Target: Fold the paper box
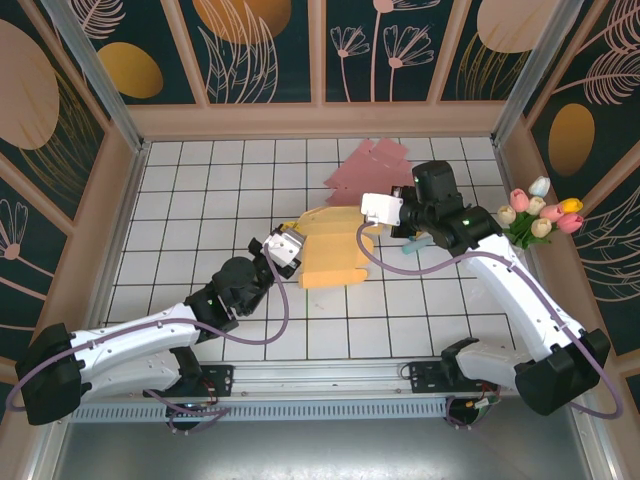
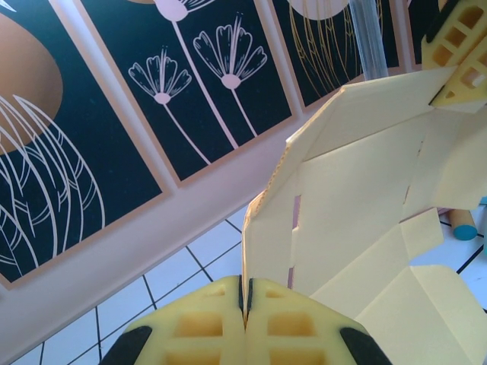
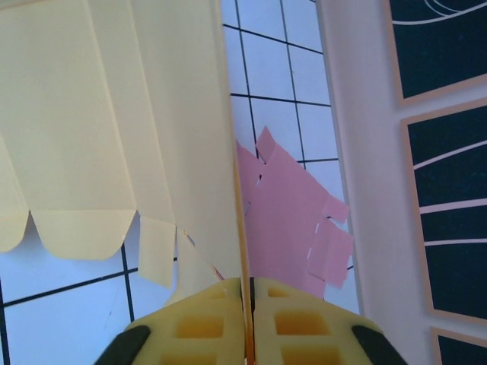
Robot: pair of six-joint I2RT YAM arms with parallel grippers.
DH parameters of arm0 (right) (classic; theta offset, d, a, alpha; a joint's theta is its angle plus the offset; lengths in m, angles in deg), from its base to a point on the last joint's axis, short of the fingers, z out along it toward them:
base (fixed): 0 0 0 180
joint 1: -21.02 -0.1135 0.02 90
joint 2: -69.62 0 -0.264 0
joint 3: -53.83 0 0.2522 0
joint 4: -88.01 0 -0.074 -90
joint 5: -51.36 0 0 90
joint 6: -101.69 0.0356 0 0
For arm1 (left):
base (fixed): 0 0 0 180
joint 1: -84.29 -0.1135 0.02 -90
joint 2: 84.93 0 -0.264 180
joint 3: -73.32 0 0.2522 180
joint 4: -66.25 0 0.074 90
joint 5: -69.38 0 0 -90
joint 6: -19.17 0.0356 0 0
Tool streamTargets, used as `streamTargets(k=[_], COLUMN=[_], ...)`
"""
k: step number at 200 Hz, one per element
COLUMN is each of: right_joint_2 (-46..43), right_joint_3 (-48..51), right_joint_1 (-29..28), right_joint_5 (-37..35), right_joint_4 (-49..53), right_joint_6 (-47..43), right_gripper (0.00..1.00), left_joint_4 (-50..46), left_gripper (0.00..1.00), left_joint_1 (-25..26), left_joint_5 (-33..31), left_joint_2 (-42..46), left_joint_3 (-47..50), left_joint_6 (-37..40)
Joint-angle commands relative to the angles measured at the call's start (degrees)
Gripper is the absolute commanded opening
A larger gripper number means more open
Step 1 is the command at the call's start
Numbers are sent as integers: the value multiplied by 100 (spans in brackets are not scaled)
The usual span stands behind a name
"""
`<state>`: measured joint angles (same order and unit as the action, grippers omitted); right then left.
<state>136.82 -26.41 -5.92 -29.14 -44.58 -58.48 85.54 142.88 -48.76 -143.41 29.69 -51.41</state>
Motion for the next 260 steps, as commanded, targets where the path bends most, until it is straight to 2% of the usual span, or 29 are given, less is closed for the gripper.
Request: streamTargets(k=[1,14,27,35,53,63,87,98,109,122,149,172,195,228,260], right_joint_2=[38,75,188,296,512,624,979,1282,1640,1996,2182,1793,1153,668,1014], right_joint_3=[-159,-225,-458,-650,-969,-1075,-1593,-2051,-2641,-3322,-3959,-3390,-2723,-2519,-2316], right_joint_1=[55,51,71,80,59,61,118,77,-22,-82,-242,-645,-1208,-1691,-1888], right_joint_5=[50,-6,-53,-93,-336,-462,-184,118,291,363,255,-778,-1699,-1297,-1064], right_joint_4=[170,217,343,456,637,664,986,1563,2268,2709,3052,2989,2954,3205,3590], right_joint_6=[43,64,255,394,549,646,718,580,483,576,553,435,419,619,788], right_gripper=[0,0,0,0,0,0,0,0,0,0,0,0,0,0,0], left_joint_4=[165,112,-93,-345,-500,-573,-1008,-1293,-1534,-1558,-1215,-1390,-1697,-2153,-2698], left_gripper=[0,1,31,36,33,32,27,23,24,27,23,17,17,19,19], left_joint_1=[2,1,3,-5,1,2,3,0,1,-9,-7,-5,-3,-5,-9], left_joint_5=[106,-14,-184,-334,-1169,-1541,-1395,-1438,-1563,-1729,-2272,-2556,-2236,-2410,-2398], left_joint_2=[82,97,212,408,1063,1500,2181,2175,2011,1759,1346,1119,1172,1459,1737], left_joint_3=[51,22,-87,-218,-274,-157,42,-65,-261,-449,-667,-1116,-1381,-1298,-1311], left_joint_6=[-78,-121,-205,-352,-1047,-1687,-3172,-3749,-4137,-4185,-3834,-3695,-3749,-3947,-4209])
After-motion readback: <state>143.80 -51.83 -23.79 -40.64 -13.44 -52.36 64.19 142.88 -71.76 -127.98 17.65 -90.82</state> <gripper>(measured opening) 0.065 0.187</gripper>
